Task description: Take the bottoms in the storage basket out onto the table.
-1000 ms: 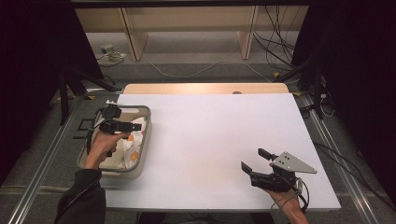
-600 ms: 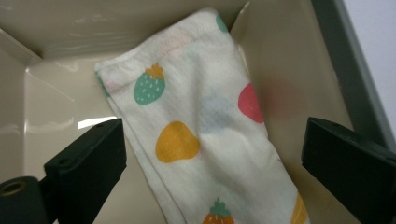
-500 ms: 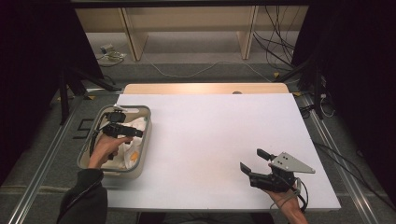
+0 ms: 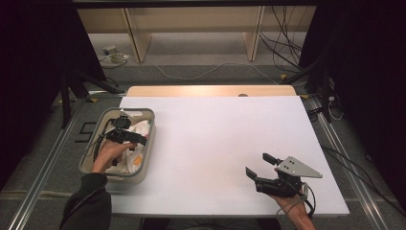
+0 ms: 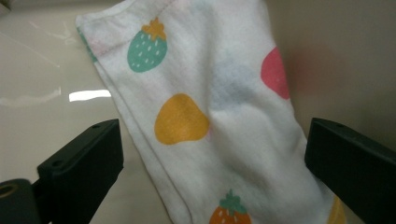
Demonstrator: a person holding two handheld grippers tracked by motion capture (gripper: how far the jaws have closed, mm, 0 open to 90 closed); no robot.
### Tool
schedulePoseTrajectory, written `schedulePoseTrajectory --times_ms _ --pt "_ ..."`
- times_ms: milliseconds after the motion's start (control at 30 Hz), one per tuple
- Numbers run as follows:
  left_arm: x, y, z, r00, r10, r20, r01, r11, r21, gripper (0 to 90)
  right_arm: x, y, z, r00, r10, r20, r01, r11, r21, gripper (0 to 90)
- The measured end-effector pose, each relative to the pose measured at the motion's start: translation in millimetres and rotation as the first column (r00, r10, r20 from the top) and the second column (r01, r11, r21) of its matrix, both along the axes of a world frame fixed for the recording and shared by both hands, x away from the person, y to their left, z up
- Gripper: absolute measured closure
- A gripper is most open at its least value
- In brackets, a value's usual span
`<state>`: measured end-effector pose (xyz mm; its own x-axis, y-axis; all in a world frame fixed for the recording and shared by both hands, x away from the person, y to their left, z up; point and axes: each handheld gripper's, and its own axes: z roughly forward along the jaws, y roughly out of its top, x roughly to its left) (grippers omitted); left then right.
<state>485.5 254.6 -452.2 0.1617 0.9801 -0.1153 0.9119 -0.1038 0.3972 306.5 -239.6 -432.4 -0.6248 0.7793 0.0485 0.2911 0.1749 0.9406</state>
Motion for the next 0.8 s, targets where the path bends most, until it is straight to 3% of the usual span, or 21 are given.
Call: schedulePoseTrajectory --times_ms 100,267,333,500,700,733,767,800 --pt "1.1 -0.9 -4.9 0.9998 0.004 -0.018 -0.004 0.9999 0.017 3.1 -0.1 0.8 -0.2 1.0000 0.004 0.000 -0.004 1.000 -0.001 22.0" --pt "2.0 0.2 -8.4 0.9992 0.001 -0.041 0.000 1.0000 0.005 4.0 0.1 0.3 -0.2 1.0000 0.002 0.002 -0.002 1.000 -0.001 22.1" --pt "2.7 1.3 -11.6 0.9979 -0.007 -0.065 0.004 0.9991 -0.042 6.7 0.3 0.3 -0.2 1.0000 0.002 0.001 -0.002 1.000 -0.002 22.1" --pt "2.3 0.5 -11.8 0.9982 -0.009 -0.060 0.005 0.9986 -0.053 9.0 0.0 0.8 -0.3 1.0000 0.002 -0.002 -0.002 1.000 -0.002 22.2" --pt "0.5 -3.4 -9.9 0.9987 -0.034 -0.039 0.031 0.9977 -0.060 20.9 -0.1 1.0 -0.4 1.0000 0.001 -0.003 -0.001 1.000 -0.003 22.3" --pt "0.0 -4.6 -9.6 0.9987 -0.041 -0.031 0.039 0.9969 -0.068 24.5 0.0 1.1 -0.5 1.0000 0.000 -0.003 0.000 1.000 -0.003 22.4" --pt "-0.6 -7.5 -8.6 0.9976 -0.065 -0.024 0.063 0.9938 -0.092 35.8 0.0 1.4 -0.6 1.0000 0.000 -0.003 0.000 1.000 -0.003 22.4" --pt "-0.7 -9.5 -8.8 0.9977 -0.064 -0.022 0.062 0.9924 -0.106 40.4 -0.1 1.4 -0.5 1.0000 -0.001 -0.004 0.001 1.000 -0.004 22.4"
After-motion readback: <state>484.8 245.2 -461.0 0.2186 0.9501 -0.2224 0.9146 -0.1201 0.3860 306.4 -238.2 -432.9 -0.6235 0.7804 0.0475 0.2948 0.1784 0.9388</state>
